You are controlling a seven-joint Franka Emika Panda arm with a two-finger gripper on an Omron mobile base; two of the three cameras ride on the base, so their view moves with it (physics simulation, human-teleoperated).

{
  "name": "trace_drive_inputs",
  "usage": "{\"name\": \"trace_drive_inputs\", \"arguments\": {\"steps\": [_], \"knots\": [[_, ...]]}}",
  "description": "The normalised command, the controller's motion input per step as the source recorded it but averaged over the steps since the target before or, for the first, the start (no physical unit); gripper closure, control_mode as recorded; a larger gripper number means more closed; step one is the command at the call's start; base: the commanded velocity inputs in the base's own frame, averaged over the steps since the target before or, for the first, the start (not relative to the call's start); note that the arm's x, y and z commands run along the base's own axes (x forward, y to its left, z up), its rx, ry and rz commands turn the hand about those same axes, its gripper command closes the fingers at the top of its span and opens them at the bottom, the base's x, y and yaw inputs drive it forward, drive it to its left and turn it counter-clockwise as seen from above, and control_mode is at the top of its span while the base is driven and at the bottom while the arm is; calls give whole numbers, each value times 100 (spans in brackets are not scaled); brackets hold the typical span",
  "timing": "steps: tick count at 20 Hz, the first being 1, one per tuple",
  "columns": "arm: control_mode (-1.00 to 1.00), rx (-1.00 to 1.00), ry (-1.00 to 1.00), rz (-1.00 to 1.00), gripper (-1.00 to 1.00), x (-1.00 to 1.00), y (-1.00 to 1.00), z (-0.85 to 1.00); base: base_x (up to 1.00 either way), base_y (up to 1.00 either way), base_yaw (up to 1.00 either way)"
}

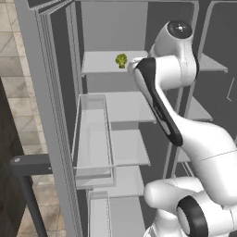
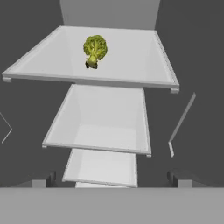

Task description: Gather the corn and broccoli from the fridge and place them on a tray on the dining counter. Then gather the steak and fish from the fridge and place them on the other tray.

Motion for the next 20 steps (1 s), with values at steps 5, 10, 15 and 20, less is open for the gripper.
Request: {"name": "trace_drive_inputs", "arguments": {"steps": [5, 10, 15, 20], "knots": [[-100, -1, -5, -1, -100, 53, 9, 0, 0, 0, 0], [-100, 0, 8, -1, -100, 55, 0, 7, 0, 0, 0], [-100, 0, 5, -2, -100, 60, 11, 0, 0, 0, 0], [-100, 0, 2, -5, -100, 56, 12, 0, 0, 0, 0]]}}
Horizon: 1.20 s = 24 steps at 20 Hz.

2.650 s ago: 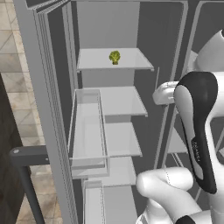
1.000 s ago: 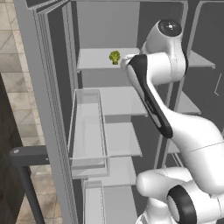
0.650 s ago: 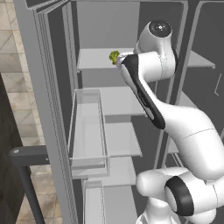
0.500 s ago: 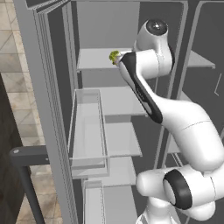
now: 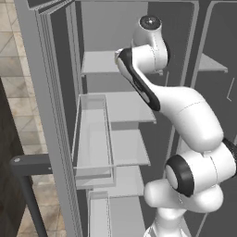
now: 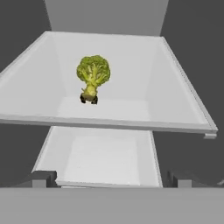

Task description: Gather the corn and broccoli from the fridge and place them on a tray on the dining counter. Then gather the steak and fish from the fridge and place them on the other tray.

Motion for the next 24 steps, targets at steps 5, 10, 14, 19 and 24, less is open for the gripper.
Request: {"name": "trace_drive_inputs", "arguments": {"steps": [5, 10, 14, 19, 24], "knots": [[-100, 0, 0, -5, -100, 57, 1, -4, 0, 0, 0], [-100, 0, 3, 0, -100, 15, 0, -1, 0, 0, 0], [-100, 0, 0, 0, -100, 3, 0, 0, 0, 0, 0], [-100, 0, 2, 0, -100, 3, 0, -9, 0, 0, 0], [-100, 0, 0, 0, -100, 1, 0, -11, 0, 0, 0]]}}
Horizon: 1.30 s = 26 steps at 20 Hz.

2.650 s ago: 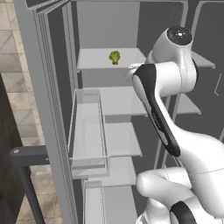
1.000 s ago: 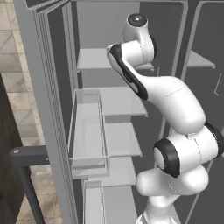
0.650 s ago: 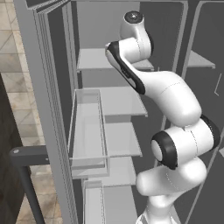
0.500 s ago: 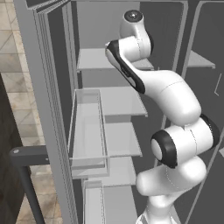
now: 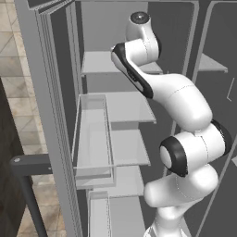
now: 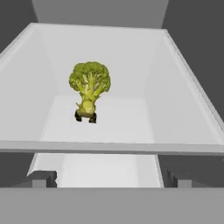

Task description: Gather the corn and broccoli from the fridge and place them on a tray on the dining counter. Then gather the steak and fish from the fridge and place them on the other tray.

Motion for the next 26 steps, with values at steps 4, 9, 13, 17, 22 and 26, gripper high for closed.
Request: {"name": "trace_drive_inputs", "arguments": {"steps": [4, 9, 13, 17, 22, 26], "knots": [[-100, 0, 0, 5, -100, 11, 0, -4, 0, 0, 0], [-100, 0, 2, 7, -100, 18, 0, 0, 0, 0, 0], [-100, 0, 1, 4, -100, 25, 0, -1, 0, 0, 0], [-100, 0, 0, 0, -100, 29, 3, -9, 0, 0, 0], [-100, 0, 1, 0, -100, 24, 2, -2, 0, 0, 0], [-100, 0, 2, 0, -100, 23, 9, 0, 0, 0, 0]]}}
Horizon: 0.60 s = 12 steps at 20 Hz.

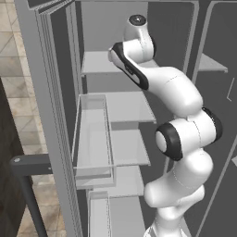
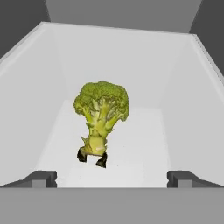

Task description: Gather the corn and broccoli from the fridge and place them on a tray on the dining counter. Then gather the steak and fish from the fridge and place them on the other tray.

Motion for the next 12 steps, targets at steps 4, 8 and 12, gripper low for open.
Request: {"name": "trace_drive_inputs", "arguments": {"steps": [4, 8, 12], "knots": [[-100, 0, 7, 0, -100, 29, 9, 0, 0, 0, 0], [-100, 0, 1, 0, -100, 31, 0, -1, 0, 0, 0], [-100, 0, 0, 0, -100, 41, 1, -1, 0, 0, 0]]}}
